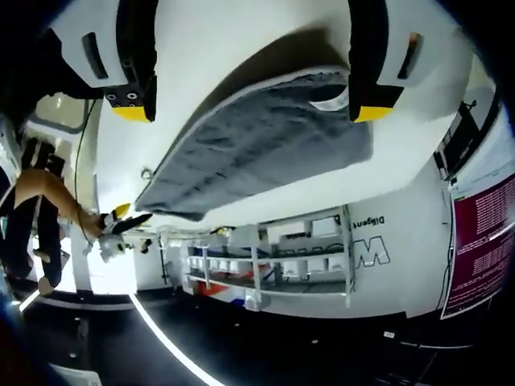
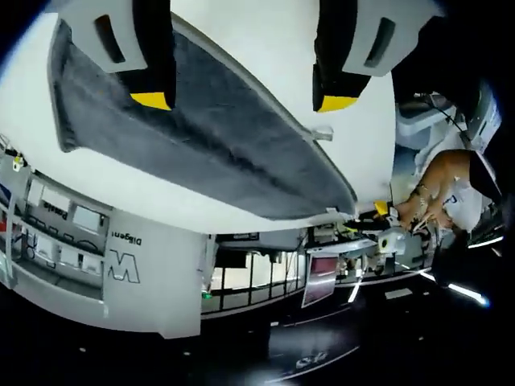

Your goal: Open the folded towel by lifting each exposed corner and separating the folded layers until the towel lies flat within the target outline without major curled edges

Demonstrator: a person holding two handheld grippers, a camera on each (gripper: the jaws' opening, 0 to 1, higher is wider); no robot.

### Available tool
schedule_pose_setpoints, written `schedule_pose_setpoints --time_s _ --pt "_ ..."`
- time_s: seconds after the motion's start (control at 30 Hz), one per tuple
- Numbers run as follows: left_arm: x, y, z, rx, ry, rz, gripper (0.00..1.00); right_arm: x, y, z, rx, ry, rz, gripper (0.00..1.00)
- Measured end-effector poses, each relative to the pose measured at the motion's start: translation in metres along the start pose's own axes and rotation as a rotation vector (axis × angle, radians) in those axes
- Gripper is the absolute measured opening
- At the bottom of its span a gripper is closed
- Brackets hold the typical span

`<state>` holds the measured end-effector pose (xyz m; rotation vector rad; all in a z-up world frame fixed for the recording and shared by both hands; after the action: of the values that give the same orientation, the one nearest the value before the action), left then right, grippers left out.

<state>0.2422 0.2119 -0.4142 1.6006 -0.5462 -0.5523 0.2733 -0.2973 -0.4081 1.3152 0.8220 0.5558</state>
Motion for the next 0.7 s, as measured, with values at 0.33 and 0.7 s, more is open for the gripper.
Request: schedule_pose_setpoints --time_s 0.33,0.7 --pt "-0.002 -0.002 -0.005 -0.026 0.0 0.02 0.97 0.038 -0.003 -0.031 -0.047 0.141 0.014 0.36" --pt "-0.008 -0.012 -0.008 -0.067 0.003 0.016 0.96 0.062 -0.008 -0.056 -0.181 0.251 -0.041 0.31"
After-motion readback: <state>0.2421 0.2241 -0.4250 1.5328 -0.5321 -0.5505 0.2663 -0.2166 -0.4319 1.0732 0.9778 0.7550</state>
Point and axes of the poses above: the point that each gripper's makers call its tool centre point, and the gripper's own axes: x roughly forward along the fingers, z roughly to its right, y roughly out of its top, the point moved 10 cm from there along -x, roughly backward along the fingers, and after that the axes turned 13 degrees about z, right-handed, at the moved point
